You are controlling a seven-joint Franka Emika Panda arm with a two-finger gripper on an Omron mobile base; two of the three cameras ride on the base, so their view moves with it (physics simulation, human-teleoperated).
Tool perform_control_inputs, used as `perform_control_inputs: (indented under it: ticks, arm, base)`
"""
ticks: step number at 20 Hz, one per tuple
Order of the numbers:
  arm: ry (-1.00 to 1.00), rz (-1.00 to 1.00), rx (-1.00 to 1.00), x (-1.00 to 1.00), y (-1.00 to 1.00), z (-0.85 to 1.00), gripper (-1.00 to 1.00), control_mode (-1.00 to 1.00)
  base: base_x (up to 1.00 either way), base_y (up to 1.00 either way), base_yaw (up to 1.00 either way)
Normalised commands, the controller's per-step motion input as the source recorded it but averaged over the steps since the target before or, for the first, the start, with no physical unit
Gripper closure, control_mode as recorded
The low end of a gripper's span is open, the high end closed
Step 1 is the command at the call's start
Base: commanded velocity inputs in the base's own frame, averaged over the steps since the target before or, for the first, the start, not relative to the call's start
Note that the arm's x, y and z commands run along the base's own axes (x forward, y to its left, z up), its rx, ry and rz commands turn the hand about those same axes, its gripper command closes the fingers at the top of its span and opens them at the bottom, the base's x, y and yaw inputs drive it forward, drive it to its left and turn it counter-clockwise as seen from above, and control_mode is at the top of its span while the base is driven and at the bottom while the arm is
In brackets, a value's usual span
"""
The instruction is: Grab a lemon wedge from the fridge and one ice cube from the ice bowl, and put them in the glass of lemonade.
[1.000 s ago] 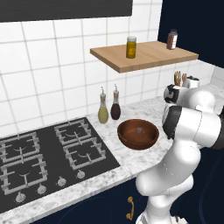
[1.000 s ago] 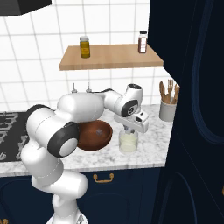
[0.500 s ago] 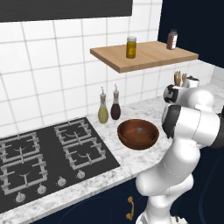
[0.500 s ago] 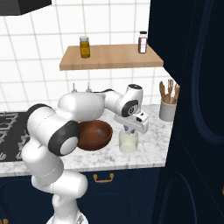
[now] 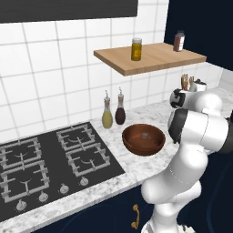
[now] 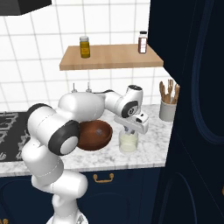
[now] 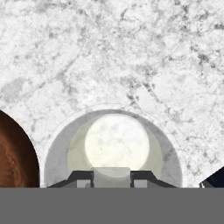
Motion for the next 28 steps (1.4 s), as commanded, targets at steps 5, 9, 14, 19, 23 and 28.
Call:
perform_control_inputs:
  ticks: [5,9,14,19,23,28]
  arm:
    - [0.00,0.00,0.00,0.00,0.00,0.00,-1.00,-1.00]
    - [0.00,0.00,0.00,0.00,0.00,0.00,-1.00,-1.00]
    - [0.00,0.00,0.00,0.00,0.00,0.00,-1.00,-1.00]
    - [-0.01,0.00,0.01,-0.09,0.00,0.02,-1.00,-1.00]
    - [-0.09,0.02,0.05,-0.49,0.00,0.18,-1.00,-1.00]
    - [-0.14,0.03,0.03,-0.48,0.22,0.43,-1.00,-1.00]
  base:
    - [0.00,0.00,0.00]
    - [0.00,0.00,0.00]
    - [0.00,0.00,0.00]
    - [0.00,0.00,0.00]
    - [0.00,0.00,0.00]
    - [0.00,0.00,0.00]
